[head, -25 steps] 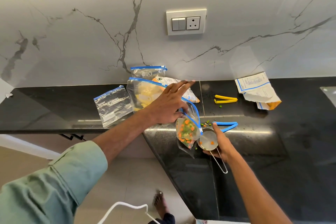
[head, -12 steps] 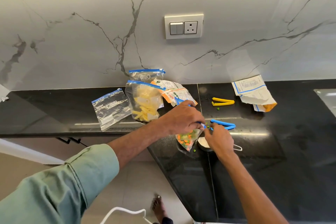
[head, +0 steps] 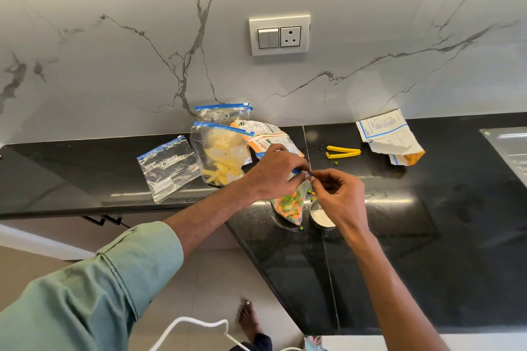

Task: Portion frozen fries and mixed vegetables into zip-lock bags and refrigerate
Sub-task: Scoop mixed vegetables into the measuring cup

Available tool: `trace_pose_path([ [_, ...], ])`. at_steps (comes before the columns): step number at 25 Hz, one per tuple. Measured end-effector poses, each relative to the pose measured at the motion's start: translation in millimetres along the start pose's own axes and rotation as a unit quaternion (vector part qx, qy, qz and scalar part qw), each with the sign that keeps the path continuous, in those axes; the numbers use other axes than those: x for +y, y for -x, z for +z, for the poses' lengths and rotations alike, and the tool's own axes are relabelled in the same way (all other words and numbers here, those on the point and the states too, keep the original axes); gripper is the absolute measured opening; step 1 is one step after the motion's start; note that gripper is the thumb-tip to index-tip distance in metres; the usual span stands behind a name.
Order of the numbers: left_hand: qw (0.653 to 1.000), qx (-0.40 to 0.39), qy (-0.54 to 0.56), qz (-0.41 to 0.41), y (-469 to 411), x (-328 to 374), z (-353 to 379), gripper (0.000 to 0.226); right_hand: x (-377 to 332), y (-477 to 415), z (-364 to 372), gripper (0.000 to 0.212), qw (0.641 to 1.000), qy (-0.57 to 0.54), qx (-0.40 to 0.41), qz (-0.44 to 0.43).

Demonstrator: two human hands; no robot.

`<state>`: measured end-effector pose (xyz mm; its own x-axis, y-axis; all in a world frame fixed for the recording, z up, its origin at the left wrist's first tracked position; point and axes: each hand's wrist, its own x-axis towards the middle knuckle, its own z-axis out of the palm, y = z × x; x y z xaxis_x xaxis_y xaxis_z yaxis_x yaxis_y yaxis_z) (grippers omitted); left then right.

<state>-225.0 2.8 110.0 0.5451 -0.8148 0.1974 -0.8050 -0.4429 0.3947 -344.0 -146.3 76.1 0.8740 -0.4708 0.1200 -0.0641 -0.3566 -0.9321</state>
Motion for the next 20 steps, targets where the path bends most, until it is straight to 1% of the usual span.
trace_pose_path([
  [3,1.000,0.012,-0.003,0.008,2,3,1,0.021,1,-2,-2,0.010,0.999,0.033,-0.014,-0.041],
  [5,1.000,0.011,0.009,0.000,2,2,2,0.022,0,-3,-2,0.008,0.996,0.060,-0.015,-0.064],
  [8,0.999,-0.019,0.024,-0.016,0,-1,1,0.028,2,-7,-3,0.007,0.991,0.093,-0.024,-0.096],
  [11,1.000,-0.017,-0.003,0.025,-1,-3,-1,0.024,1,-9,-1,0.004,0.987,0.103,-0.039,-0.120],
  [14,0.998,0.021,-0.027,0.049,4,-1,-2,0.021,1,-7,3,0.008,0.987,0.097,-0.029,-0.124],
  [16,0.997,0.046,-0.035,0.043,7,-3,-3,0.022,2,-4,6,0.010,0.987,0.095,-0.027,-0.128],
  [20,0.995,0.050,-0.075,0.036,8,-15,-10,0.018,6,-1,5,0.012,0.988,0.093,-0.006,-0.120],
])
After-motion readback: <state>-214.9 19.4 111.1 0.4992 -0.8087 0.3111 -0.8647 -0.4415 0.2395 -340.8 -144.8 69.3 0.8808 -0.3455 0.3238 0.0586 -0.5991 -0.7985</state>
